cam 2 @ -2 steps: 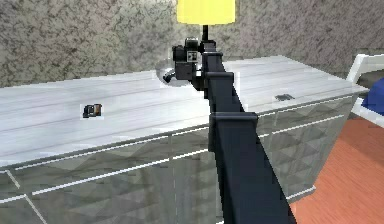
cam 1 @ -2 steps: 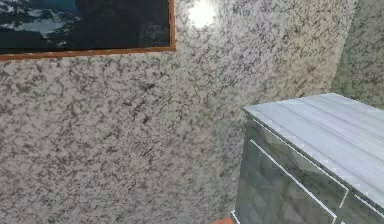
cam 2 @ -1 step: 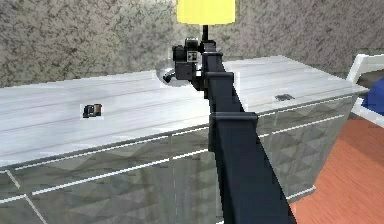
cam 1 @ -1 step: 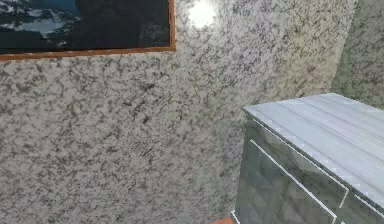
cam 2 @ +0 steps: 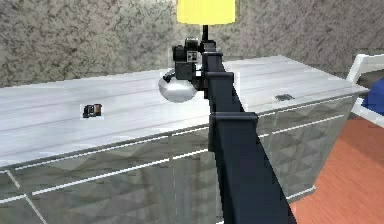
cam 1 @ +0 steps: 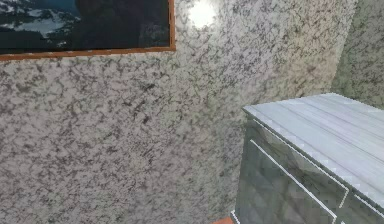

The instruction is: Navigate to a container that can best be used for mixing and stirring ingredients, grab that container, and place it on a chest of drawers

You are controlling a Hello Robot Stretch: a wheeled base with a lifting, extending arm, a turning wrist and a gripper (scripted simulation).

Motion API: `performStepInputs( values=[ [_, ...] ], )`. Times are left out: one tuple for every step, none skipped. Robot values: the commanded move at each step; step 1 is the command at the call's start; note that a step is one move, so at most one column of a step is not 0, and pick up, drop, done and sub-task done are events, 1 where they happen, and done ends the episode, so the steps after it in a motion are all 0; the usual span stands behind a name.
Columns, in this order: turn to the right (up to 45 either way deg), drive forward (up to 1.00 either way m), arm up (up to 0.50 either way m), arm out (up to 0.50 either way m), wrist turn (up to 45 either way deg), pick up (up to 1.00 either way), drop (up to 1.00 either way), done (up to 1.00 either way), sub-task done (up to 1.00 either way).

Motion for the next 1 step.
performStepInputs(
  values=[
    [0.0,0.0,0.0,-0.1,0.0,0.0,0.0,0.0,0.0]
  ],
)
